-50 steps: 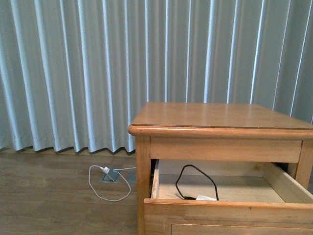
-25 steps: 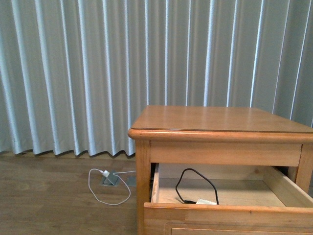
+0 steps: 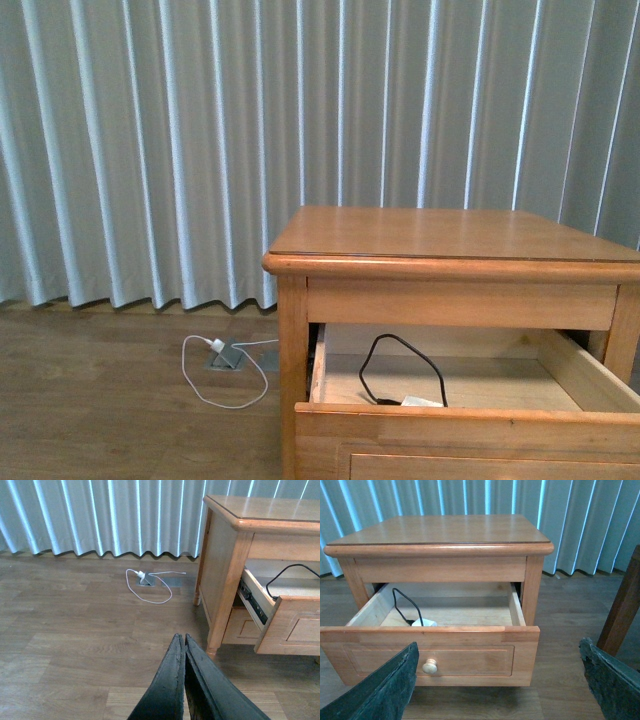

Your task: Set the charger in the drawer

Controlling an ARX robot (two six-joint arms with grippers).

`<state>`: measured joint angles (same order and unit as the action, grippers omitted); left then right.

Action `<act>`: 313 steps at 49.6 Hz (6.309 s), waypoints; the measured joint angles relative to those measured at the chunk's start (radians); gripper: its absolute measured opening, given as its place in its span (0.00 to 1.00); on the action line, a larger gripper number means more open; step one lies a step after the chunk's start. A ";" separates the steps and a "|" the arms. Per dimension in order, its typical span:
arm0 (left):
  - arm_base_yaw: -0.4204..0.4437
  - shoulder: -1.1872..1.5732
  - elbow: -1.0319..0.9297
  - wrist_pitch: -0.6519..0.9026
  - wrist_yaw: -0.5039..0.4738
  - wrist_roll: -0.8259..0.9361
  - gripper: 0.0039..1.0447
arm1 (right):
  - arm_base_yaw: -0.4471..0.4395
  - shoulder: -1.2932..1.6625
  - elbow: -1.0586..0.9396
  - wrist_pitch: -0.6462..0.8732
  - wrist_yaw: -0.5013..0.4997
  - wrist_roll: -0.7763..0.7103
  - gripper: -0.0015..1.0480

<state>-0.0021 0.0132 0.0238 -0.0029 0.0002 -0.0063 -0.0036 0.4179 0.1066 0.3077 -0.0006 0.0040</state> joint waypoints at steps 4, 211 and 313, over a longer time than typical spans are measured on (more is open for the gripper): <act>0.000 -0.007 0.000 0.000 0.000 0.002 0.04 | 0.000 0.000 0.000 0.000 0.000 0.000 0.92; 0.000 -0.010 0.000 0.001 0.000 0.002 0.94 | 0.109 0.999 0.557 0.054 0.002 0.178 0.92; 0.000 -0.010 0.000 0.001 0.000 0.002 0.94 | 0.001 -0.359 -0.101 -0.283 0.000 -0.001 0.01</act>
<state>-0.0021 0.0036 0.0235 -0.0021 -0.0002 -0.0040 -0.0029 0.0586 0.0059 0.0246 -0.0010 0.0032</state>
